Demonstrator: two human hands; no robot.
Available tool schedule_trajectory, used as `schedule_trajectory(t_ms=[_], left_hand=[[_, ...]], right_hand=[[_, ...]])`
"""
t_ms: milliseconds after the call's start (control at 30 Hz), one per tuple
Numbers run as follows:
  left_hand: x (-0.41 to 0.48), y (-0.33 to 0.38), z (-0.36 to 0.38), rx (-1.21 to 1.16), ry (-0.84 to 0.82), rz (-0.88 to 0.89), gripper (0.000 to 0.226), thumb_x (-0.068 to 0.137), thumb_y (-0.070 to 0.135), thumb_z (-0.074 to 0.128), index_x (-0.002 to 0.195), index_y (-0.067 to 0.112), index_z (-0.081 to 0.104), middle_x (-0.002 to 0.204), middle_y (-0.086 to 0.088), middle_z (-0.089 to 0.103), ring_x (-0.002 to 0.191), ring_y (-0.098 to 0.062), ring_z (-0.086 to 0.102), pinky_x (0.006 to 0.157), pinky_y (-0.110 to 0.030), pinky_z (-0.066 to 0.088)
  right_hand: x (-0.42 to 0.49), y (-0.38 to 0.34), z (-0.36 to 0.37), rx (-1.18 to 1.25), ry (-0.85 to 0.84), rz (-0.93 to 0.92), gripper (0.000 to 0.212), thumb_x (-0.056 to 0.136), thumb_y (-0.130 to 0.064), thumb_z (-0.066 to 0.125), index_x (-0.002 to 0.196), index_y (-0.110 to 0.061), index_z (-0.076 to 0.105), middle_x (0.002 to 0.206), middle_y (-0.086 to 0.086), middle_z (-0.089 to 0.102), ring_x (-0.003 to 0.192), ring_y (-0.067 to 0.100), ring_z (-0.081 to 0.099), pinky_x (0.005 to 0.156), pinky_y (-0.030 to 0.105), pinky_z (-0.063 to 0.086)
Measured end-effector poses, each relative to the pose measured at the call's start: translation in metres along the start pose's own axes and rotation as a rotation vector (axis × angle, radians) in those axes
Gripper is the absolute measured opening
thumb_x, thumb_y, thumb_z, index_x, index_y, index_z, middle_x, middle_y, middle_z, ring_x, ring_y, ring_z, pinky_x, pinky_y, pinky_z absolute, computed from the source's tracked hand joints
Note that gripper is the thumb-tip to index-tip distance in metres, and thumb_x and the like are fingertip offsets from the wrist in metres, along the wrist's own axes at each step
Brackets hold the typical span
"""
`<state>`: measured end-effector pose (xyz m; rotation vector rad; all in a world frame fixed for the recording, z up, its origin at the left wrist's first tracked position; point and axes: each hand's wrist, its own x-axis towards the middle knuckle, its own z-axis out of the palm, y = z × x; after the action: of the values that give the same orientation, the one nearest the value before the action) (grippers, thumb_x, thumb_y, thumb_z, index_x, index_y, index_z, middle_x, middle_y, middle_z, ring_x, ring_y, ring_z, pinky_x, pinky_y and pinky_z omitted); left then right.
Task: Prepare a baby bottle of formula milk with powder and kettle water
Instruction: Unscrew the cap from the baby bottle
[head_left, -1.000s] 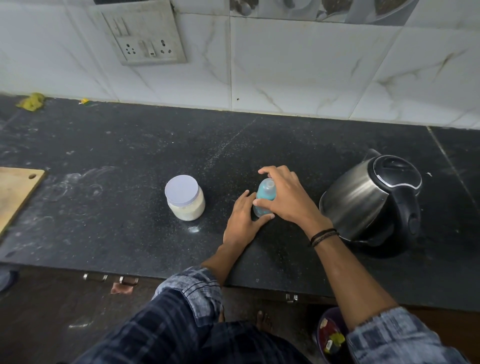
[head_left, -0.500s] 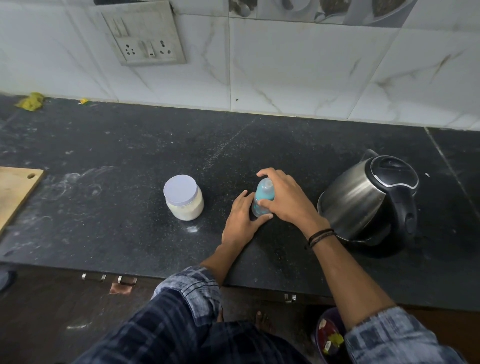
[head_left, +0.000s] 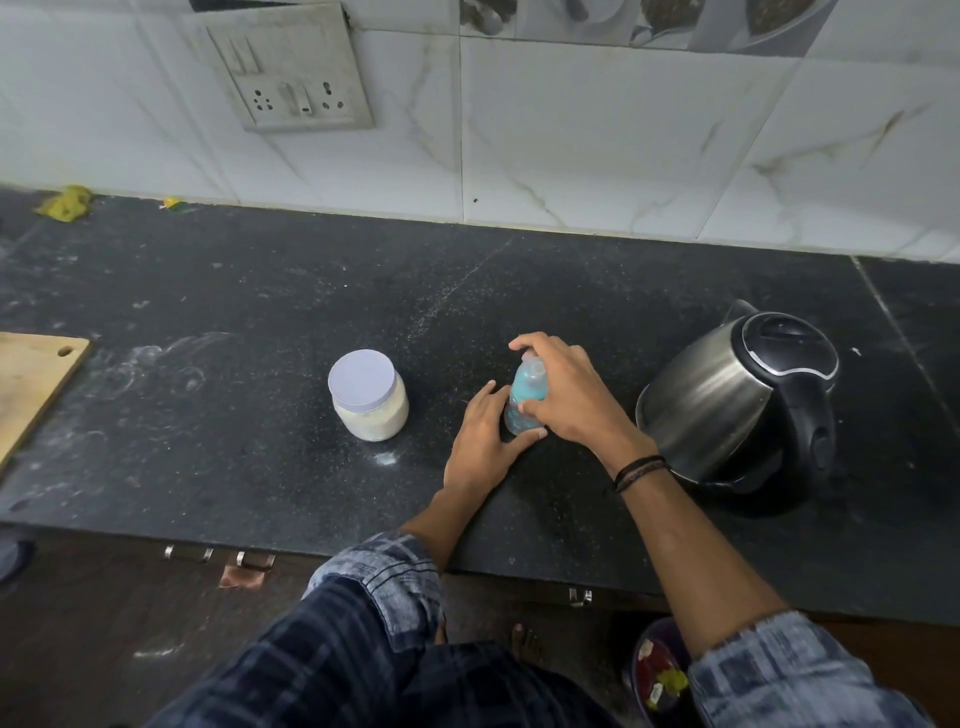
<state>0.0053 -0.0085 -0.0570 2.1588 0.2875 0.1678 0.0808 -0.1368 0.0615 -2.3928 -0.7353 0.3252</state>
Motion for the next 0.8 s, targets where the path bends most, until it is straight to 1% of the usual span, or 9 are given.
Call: schedule_trajectory(t_ms=[67,133,233,333,433,500,633,700,800], left_hand=[[-0.0001,-0.0005,0.0007,-0.011,0.000,0.007,0.073,0.091,0.049,0.077,0.152,0.020,0.050,0.160,0.006,0.048,0.158,-0.007,0.019,0.118,-0.030,0.027],[0.0002,-0.0008,0.0010,-0.013,0.000,0.005,0.073,0.091,0.049,0.077,0.152,0.020,0.050,0.159,0.007,0.048,0.158,-0.007,0.019,0.118,-0.029,0.026],[0.0007,-0.0016,0.0009,0.002,0.001,0.002,0.074,0.091,0.050,0.076,0.153,0.020,0.049,0.160,0.005,0.047,0.158,-0.008,0.019,0.117,-0.029,0.026],[0.0004,-0.0022,0.0010,-0.002,0.004,-0.002,0.073,0.091,0.050,0.077,0.152,0.021,0.050,0.160,0.004,0.047,0.158,-0.007,0.019,0.116,-0.029,0.026],[0.0003,-0.0025,0.0020,-0.018,0.003,0.007,0.073,0.091,0.049,0.078,0.152,0.021,0.050,0.160,0.006,0.047,0.157,-0.007,0.019,0.118,-0.030,0.026],[0.0000,-0.0025,0.0026,-0.014,0.015,0.009,0.073,0.091,0.048,0.078,0.152,0.022,0.049,0.160,0.005,0.046,0.157,-0.006,0.020,0.118,-0.029,0.026],[0.0008,-0.0029,0.0030,-0.003,0.016,0.008,0.073,0.091,0.048,0.078,0.152,0.020,0.050,0.160,0.004,0.048,0.157,-0.007,0.020,0.118,-0.029,0.027],[0.0011,-0.0032,0.0030,-0.004,0.013,0.002,0.074,0.090,0.050,0.078,0.152,0.020,0.050,0.160,0.005,0.048,0.157,-0.007,0.020,0.118,-0.029,0.028],[0.0014,-0.0043,0.0035,-0.016,0.014,0.003,0.072,0.090,0.050,0.079,0.151,0.021,0.052,0.159,0.007,0.048,0.157,-0.006,0.020,0.118,-0.030,0.028]], right_hand=[[-0.0008,-0.0004,-0.0008,-0.009,-0.002,-0.005,0.083,0.078,-0.018,0.089,0.144,-0.038,0.043,0.140,-0.008,0.041,0.122,0.011,0.033,0.095,0.032,0.038],[-0.0017,-0.0008,-0.0003,-0.028,0.031,0.000,0.082,0.078,-0.023,0.089,0.144,-0.037,0.043,0.138,-0.006,0.044,0.121,0.013,0.036,0.093,0.032,0.037],[-0.0017,-0.0012,0.0011,-0.043,0.051,0.005,0.072,0.083,-0.010,0.081,0.141,-0.033,0.046,0.132,-0.002,0.052,0.122,0.020,0.045,0.090,0.031,0.038],[-0.0014,-0.0026,-0.0018,-0.028,0.017,0.009,0.075,0.082,-0.003,0.078,0.143,-0.032,0.045,0.133,-0.004,0.053,0.124,0.020,0.045,0.090,0.031,0.040],[-0.0020,-0.0045,-0.0048,-0.053,0.001,0.004,0.083,0.079,-0.020,0.088,0.147,-0.034,0.042,0.140,-0.003,0.046,0.127,0.021,0.042,0.094,0.034,0.041],[-0.0022,-0.0057,-0.0038,-0.069,0.029,0.009,0.080,0.081,-0.028,0.088,0.146,-0.033,0.043,0.139,-0.002,0.047,0.126,0.020,0.043,0.094,0.034,0.041],[-0.0016,-0.0053,-0.0010,-0.071,0.056,0.009,0.066,0.085,-0.011,0.079,0.140,-0.030,0.048,0.132,-0.002,0.055,0.122,0.022,0.050,0.087,0.031,0.038],[-0.0007,-0.0059,-0.0039,-0.052,0.030,0.016,0.072,0.082,-0.008,0.080,0.141,-0.031,0.047,0.135,-0.003,0.056,0.123,0.021,0.049,0.088,0.032,0.039],[0.0006,-0.0070,-0.0080,-0.067,0.012,0.014,0.080,0.078,-0.022,0.088,0.145,-0.033,0.044,0.140,-0.003,0.050,0.127,0.022,0.047,0.092,0.033,0.041]])
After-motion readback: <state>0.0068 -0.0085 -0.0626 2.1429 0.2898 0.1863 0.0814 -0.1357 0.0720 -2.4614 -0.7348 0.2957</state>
